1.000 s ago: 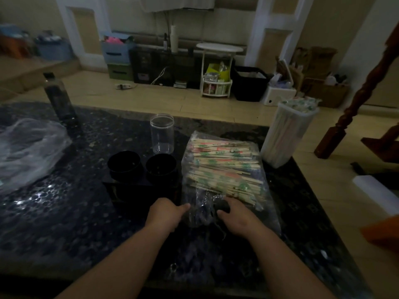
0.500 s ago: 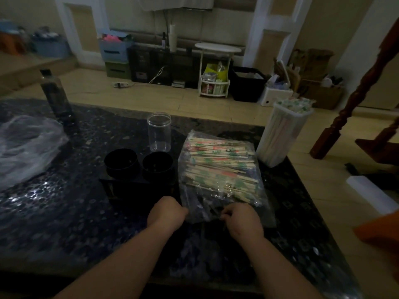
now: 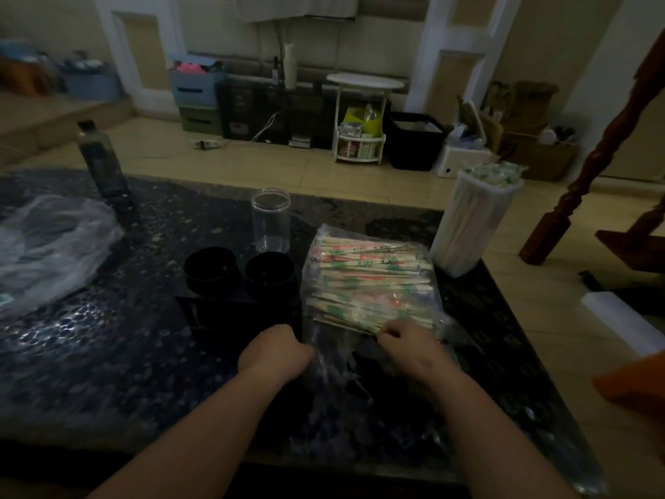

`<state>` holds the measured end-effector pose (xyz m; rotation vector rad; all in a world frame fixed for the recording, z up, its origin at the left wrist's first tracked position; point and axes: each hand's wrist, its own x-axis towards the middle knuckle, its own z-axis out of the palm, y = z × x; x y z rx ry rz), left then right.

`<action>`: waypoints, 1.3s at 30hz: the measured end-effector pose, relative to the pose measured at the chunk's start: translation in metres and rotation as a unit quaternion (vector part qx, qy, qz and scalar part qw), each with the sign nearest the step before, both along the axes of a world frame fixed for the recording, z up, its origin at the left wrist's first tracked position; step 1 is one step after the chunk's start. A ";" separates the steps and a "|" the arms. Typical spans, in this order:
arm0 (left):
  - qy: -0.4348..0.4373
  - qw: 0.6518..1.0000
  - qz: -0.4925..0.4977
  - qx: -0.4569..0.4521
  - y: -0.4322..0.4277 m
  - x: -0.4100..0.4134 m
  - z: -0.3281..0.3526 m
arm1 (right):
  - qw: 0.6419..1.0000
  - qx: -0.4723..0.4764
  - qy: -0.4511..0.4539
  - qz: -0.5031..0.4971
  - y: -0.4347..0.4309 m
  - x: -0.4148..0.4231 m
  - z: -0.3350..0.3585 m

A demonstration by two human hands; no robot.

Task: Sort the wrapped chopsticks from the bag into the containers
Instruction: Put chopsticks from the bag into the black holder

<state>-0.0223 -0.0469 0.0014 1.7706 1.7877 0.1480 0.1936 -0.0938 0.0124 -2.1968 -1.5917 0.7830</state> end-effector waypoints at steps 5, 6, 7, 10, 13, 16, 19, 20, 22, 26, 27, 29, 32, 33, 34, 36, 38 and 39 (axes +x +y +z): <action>-0.189 0.960 0.193 0.066 0.001 -0.007 0.010 | 0.998 0.014 -0.055 -0.017 0.015 -0.008 -0.018; -0.223 0.942 0.238 0.078 0.000 -0.010 0.013 | 0.997 0.006 -0.076 -0.015 0.018 -0.010 -0.024; -0.230 0.932 0.264 0.095 -0.003 -0.012 0.017 | 0.995 -0.004 -0.102 -0.012 0.021 -0.012 -0.029; -0.141 0.931 0.241 0.237 -0.009 -0.018 0.032 | 0.989 -0.017 -0.147 -0.013 0.027 -0.017 -0.034; -0.084 0.893 0.150 0.416 -0.008 -0.025 0.043 | 0.986 -0.024 -0.164 -0.014 0.031 -0.018 -0.036; 0.002 0.870 0.085 0.485 0.004 -0.036 0.041 | 0.989 -0.029 -0.135 -0.052 0.035 -0.019 -0.040; 0.076 0.904 0.032 0.419 0.017 -0.052 0.047 | 0.989 -0.027 -0.137 -0.044 0.035 -0.019 -0.040; 0.105 0.919 0.011 0.379 0.021 -0.058 0.050 | 0.988 -0.024 -0.146 -0.032 0.034 -0.018 -0.040; 0.162 0.935 -0.026 0.314 0.031 -0.069 0.052 | 0.988 -0.023 -0.152 -0.020 0.032 -0.019 -0.038; 0.210 0.942 -0.060 0.253 0.038 -0.077 0.042 | 0.985 0.026 -0.168 -0.015 0.025 -0.022 -0.030; 0.217 0.939 -0.062 0.260 0.038 -0.076 0.040 | 0.985 0.049 -0.166 -0.019 0.023 -0.021 -0.028; 0.227 0.929 -0.053 0.288 0.037 -0.074 0.036 | 0.985 0.050 -0.166 -0.019 0.019 -0.022 -0.025; 0.220 0.916 -0.048 0.332 0.034 -0.069 0.032 | 0.986 0.046 -0.160 -0.026 0.018 -0.025 -0.024; 0.213 0.915 -0.051 0.340 0.033 -0.067 0.031 | 0.987 0.045 -0.150 -0.039 0.017 -0.026 -0.023; 0.209 0.915 -0.054 0.341 0.032 -0.066 0.030 | 0.988 0.040 -0.142 -0.048 0.017 -0.026 -0.022; 0.213 0.916 -0.055 0.335 0.032 -0.064 0.030 | 0.988 0.020 -0.151 -0.036 0.017 -0.027 -0.021; 0.229 0.915 -0.057 0.328 0.032 -0.062 0.030 | 0.987 0.021 -0.160 -0.023 0.016 -0.027 -0.021; 0.237 0.913 -0.060 0.328 0.032 -0.061 0.029 | 0.986 0.021 -0.163 -0.021 0.015 -0.028 -0.019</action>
